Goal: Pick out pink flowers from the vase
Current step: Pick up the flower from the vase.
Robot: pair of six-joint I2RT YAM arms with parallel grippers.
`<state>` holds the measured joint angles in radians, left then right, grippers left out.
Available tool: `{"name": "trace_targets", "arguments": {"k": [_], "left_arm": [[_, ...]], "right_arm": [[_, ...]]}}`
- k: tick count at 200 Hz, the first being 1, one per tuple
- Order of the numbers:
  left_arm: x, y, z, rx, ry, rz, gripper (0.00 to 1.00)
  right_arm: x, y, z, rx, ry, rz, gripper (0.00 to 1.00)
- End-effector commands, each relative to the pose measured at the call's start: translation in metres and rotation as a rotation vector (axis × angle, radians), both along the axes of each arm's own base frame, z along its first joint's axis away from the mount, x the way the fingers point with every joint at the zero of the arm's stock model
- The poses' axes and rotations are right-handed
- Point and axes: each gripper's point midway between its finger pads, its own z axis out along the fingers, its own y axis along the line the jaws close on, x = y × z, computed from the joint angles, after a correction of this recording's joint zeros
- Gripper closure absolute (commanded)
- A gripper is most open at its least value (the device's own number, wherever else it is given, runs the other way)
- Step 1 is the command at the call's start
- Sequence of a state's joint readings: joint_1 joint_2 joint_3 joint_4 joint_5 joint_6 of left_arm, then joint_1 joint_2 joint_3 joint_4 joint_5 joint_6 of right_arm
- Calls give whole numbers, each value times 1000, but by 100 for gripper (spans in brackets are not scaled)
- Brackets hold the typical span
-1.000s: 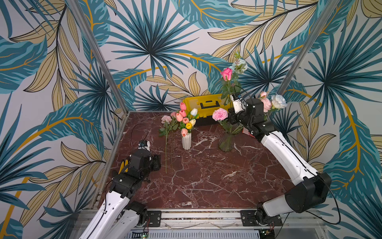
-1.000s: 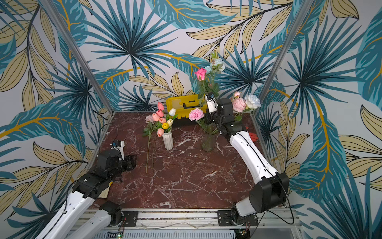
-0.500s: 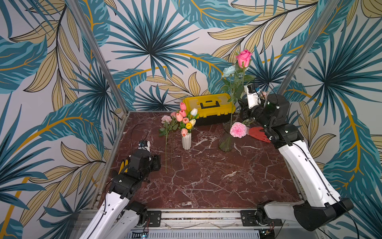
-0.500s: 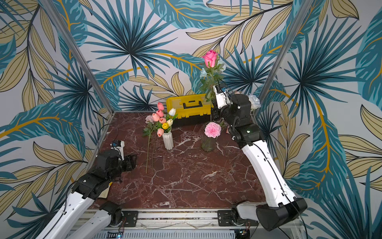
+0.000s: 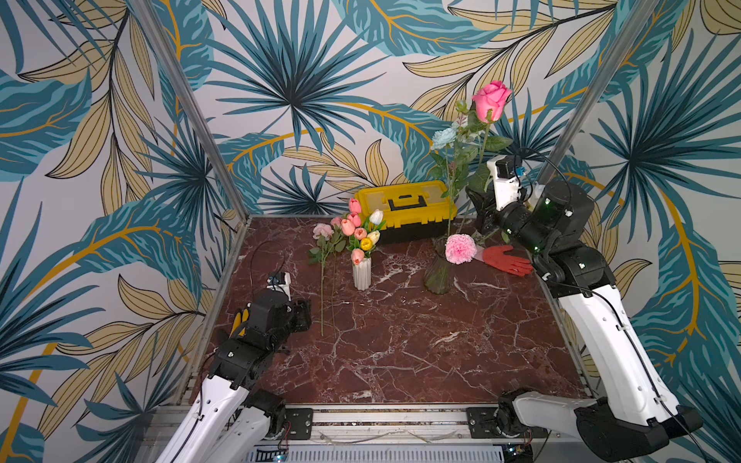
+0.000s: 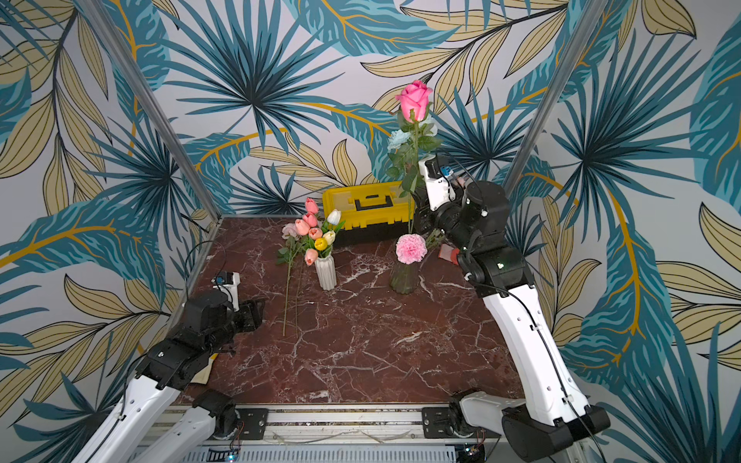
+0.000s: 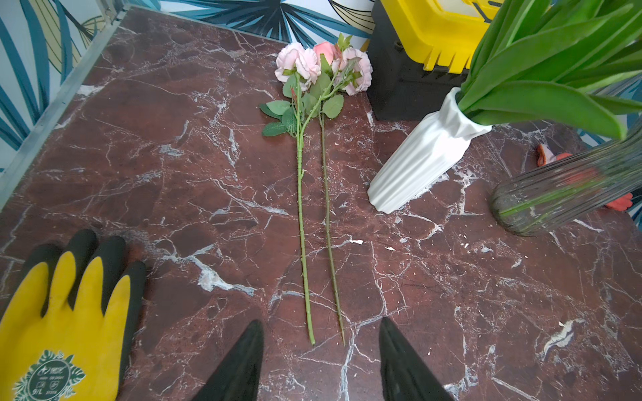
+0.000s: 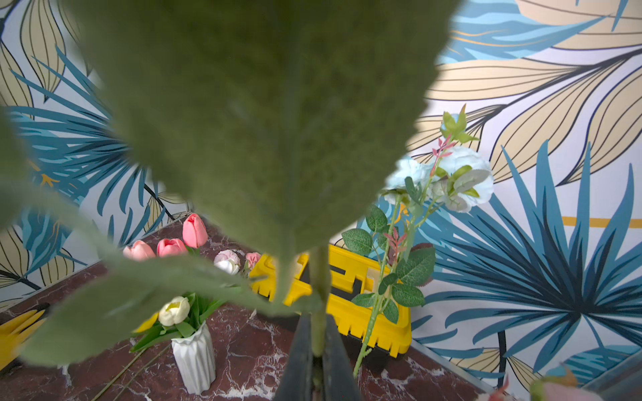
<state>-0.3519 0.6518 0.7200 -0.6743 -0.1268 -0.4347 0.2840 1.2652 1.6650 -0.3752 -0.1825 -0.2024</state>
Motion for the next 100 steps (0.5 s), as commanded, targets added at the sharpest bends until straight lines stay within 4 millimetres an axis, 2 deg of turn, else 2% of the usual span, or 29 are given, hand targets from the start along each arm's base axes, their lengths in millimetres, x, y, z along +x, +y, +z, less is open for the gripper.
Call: {"name": "trace_targets", "arguments": {"k": [1, 45, 61, 80, 100], "left_arm": [[1, -1, 9, -2, -37, -7, 46], [1, -1, 8, -4, -37, -7, 46], [1, -1, 7, -2, -34, -11, 46], [0, -2, 11, -6, -44, -20, 46], [-2, -11, 21, -29, -65, -71, 46]], "right_arm": [[7, 11, 15, 31, -40, 53, 99], [12, 21, 45, 82, -84, 102, 99], [12, 25, 51, 107, -86, 125, 99], [11, 33, 47, 147, -54, 179, 100], [8, 49, 30, 178, 17, 245, 100]]}}
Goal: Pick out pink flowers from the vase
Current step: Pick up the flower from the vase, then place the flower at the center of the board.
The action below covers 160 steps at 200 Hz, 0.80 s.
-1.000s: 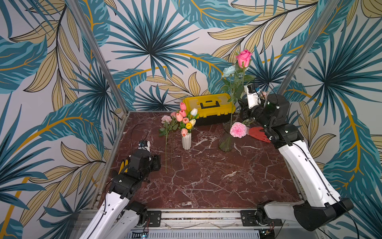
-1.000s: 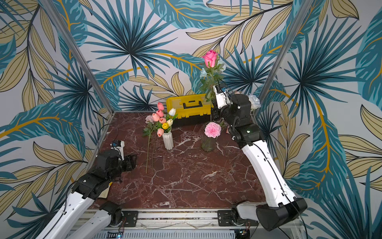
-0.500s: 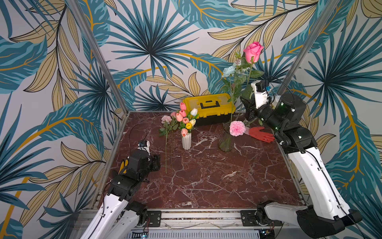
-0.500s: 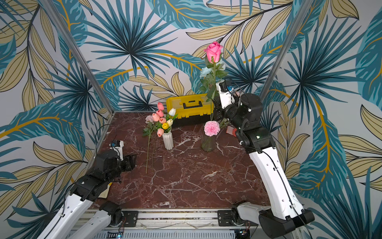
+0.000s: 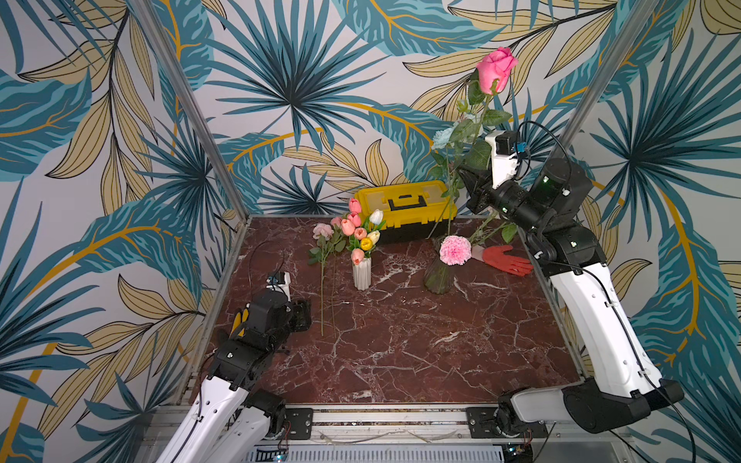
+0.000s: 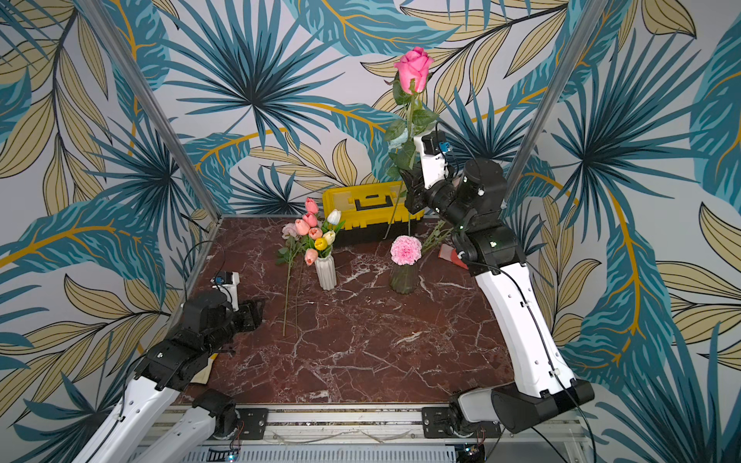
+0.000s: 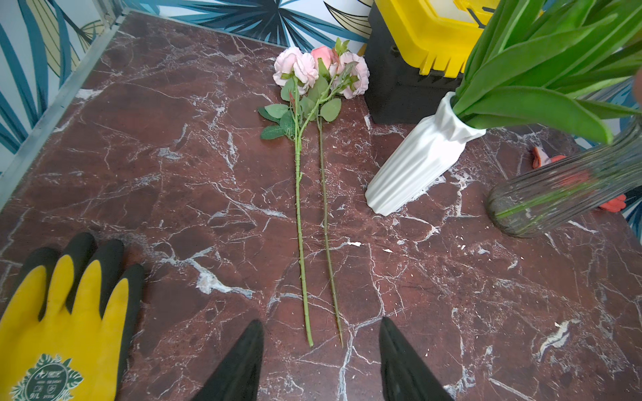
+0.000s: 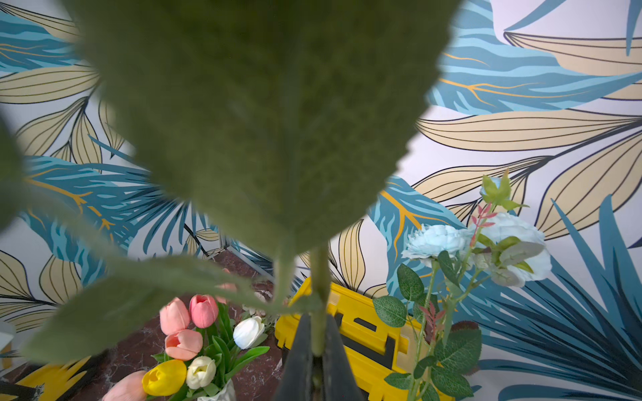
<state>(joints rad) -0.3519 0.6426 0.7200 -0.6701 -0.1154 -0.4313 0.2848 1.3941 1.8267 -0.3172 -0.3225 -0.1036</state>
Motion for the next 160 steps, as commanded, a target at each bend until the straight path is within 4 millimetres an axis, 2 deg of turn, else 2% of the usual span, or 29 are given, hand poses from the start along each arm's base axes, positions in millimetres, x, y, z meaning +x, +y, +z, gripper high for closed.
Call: {"name": "trace_targets", "arguments": {"k": [1, 37, 60, 82, 128, 132, 148, 160], "left_arm": [[-1, -10, 19, -21, -55, -62, 46], [-8, -41, 52, -92, -142, -252, 46], [-9, -63, 66, -138, -183, -373, 46], [-12, -82, 78, -179, -223, -487, 43], [-18, -122, 117, -220, -356, -728, 42], [-19, -126, 120, -215, -367, -750, 42], [-17, -141, 125, -194, -384, -818, 43], [-17, -154, 137, -203, -437, -876, 43]], "right_arm": [[-7, 21, -9, 62, 56, 110, 100], [-17, 52, -58, 25, 174, 186, 100], [-30, 79, -91, -37, 242, 243, 100], [-45, 97, -118, -94, 298, 282, 100], [-66, 117, -144, 20, 370, 384, 100], [-67, 120, -138, 43, 347, 400, 100], [-71, 125, -141, 93, 361, 426, 100], [-74, 129, -143, 120, 369, 444, 100]]}}
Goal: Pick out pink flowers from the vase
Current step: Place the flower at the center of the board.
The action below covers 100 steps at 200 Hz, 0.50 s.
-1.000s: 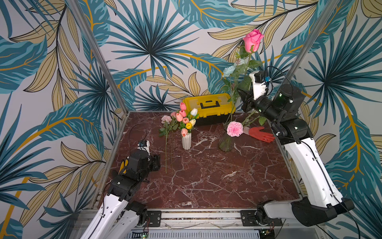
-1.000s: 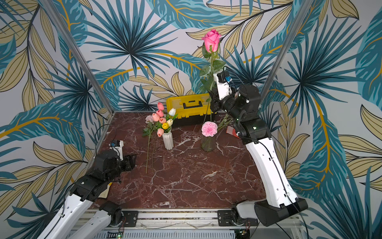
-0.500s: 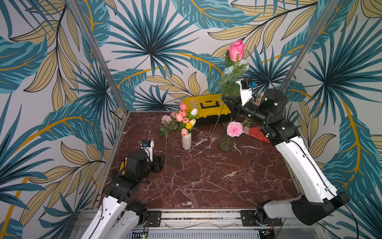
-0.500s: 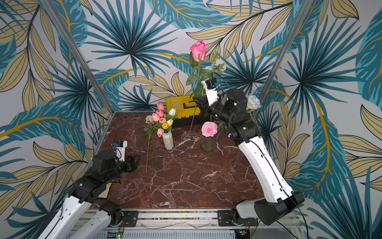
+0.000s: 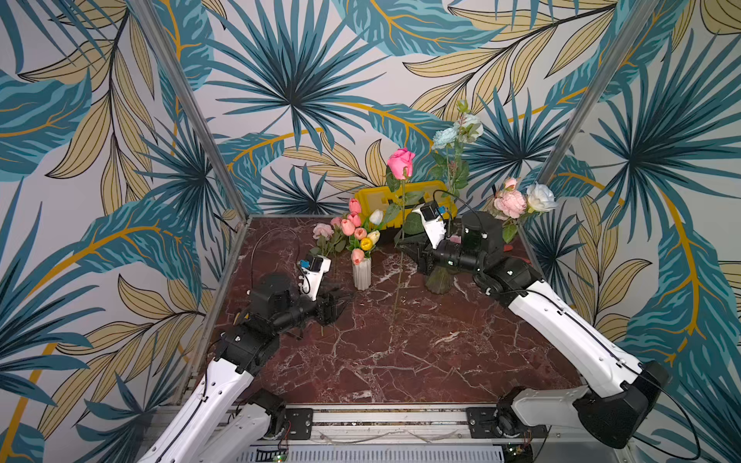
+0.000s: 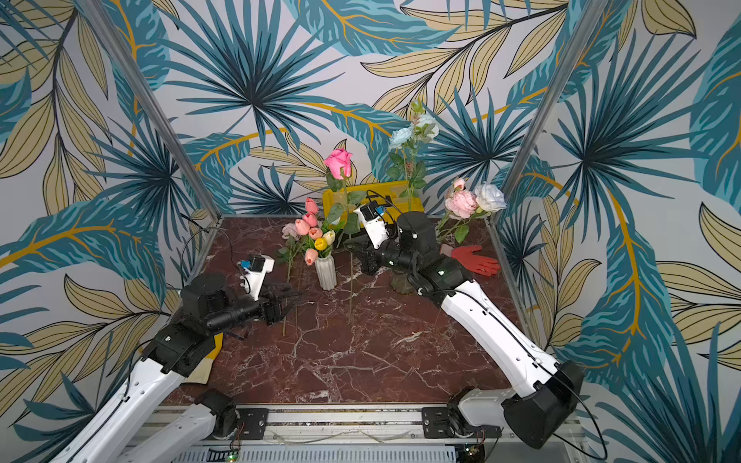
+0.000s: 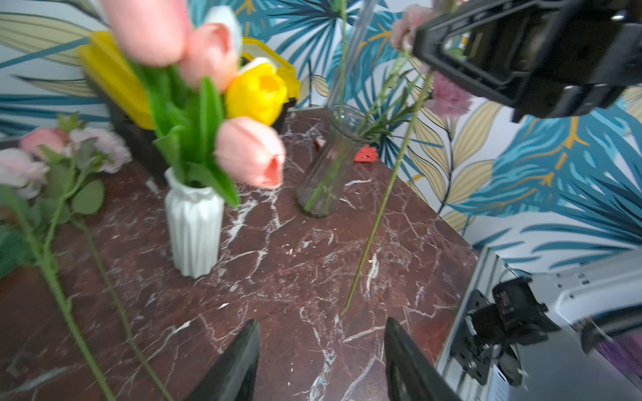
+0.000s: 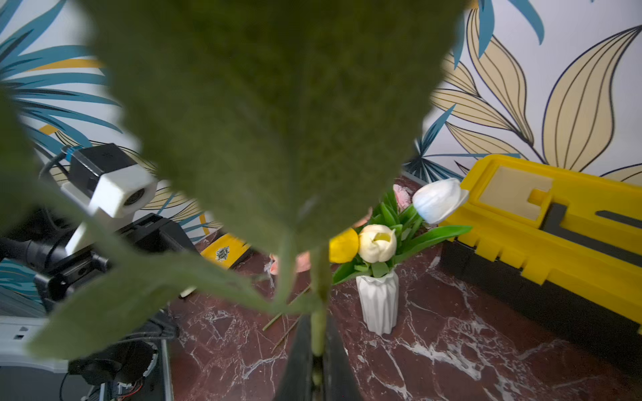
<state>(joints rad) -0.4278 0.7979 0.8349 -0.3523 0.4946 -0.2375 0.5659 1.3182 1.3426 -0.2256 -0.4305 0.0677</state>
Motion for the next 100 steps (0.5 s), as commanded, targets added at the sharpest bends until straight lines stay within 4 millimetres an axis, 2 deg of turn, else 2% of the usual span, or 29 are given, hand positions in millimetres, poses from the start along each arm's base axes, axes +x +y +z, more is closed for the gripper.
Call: {"name": "trace_targets", "arguments": {"k": [1, 24, 53, 100], "left_arm": [[-6, -28, 49, -52, -195, -158, 43], [-7, -51, 58, -115, -237, -260, 43], [2, -74, 54, -123, -236, -305, 43], [17, -88, 49, -116, -202, -316, 49]], "right_arm": [[-14, 10, 25, 140, -23, 50, 100], [-18, 14, 26, 181, -23, 57, 100], [-22, 14, 33, 260, -28, 52, 100], [-32, 17, 32, 281, -14, 78, 100]]}}
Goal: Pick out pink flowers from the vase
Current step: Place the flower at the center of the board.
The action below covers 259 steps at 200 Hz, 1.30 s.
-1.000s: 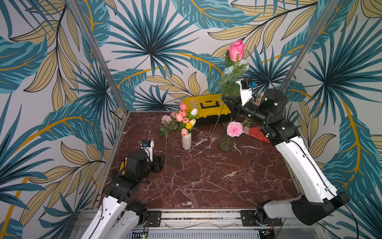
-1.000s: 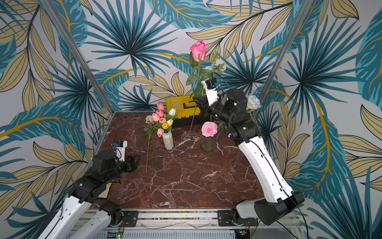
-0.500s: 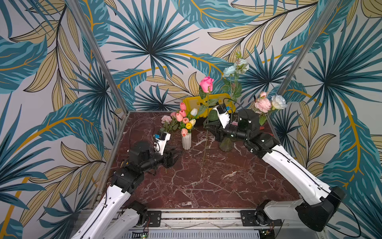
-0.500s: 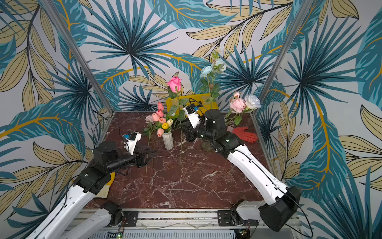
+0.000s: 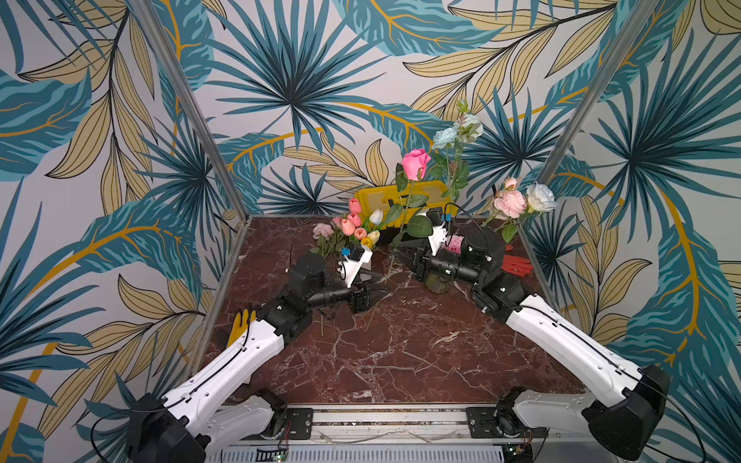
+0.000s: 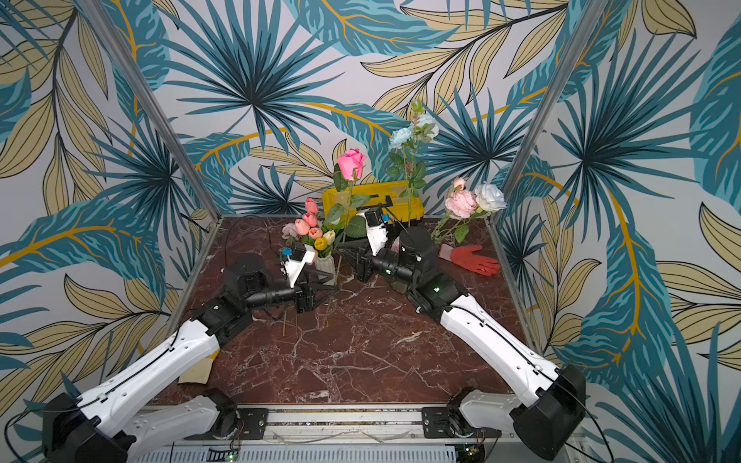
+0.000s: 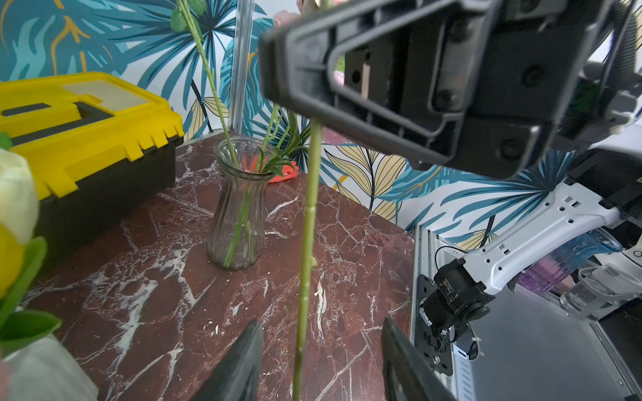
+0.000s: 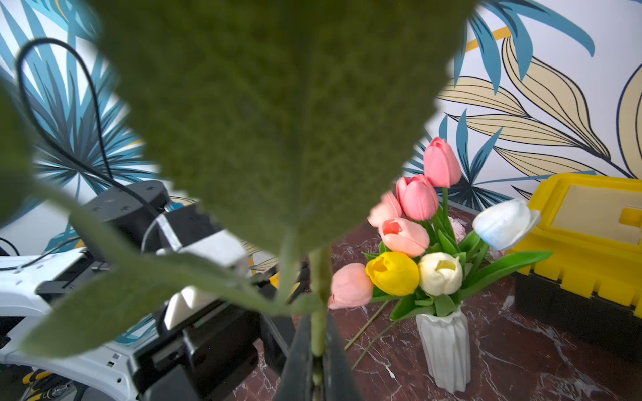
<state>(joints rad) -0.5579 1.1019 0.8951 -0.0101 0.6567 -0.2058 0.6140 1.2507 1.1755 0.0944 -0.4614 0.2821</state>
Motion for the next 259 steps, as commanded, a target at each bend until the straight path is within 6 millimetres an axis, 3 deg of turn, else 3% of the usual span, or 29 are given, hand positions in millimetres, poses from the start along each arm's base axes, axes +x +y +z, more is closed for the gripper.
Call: {"name": "trace_targets", "arguments": {"k": [1, 44, 79, 105, 146, 164, 178, 195, 239, 259], "left_arm": [[1, -5, 39, -60, -99, -22, 49], [1, -6, 44, -64, -116, -22, 72], [0, -6, 39, -57, -112, -27, 81], [0, -6, 40, -55, -125, -26, 100], [0, -2, 45, -54, -155, -8, 100], [3, 5, 48, -52, -177, 43, 100], [5, 14, 53, -59, -192, 79, 100], [11, 30, 59, -80, -178, 134, 100], [34, 91, 65, -134, -124, 371, 100], [43, 125, 56, -99, -92, 561, 100]], "right_arm": [[-11, 2, 11, 47, -19, 31, 100], [-15, 1, 4, 26, -13, 33, 100], [-17, 4, -1, 25, 2, 40, 100], [-17, 5, -2, 33, 10, 39, 100], [-16, 8, -5, 23, 15, 27, 100], [-18, 6, -2, 22, 3, 14, 81], [-19, 3, 0, 23, -6, 1, 67], [-21, -1, 1, 22, -21, -10, 58], [-30, -17, 9, -2, -83, -52, 53], [-32, -25, 10, -41, -97, -78, 52]]}}
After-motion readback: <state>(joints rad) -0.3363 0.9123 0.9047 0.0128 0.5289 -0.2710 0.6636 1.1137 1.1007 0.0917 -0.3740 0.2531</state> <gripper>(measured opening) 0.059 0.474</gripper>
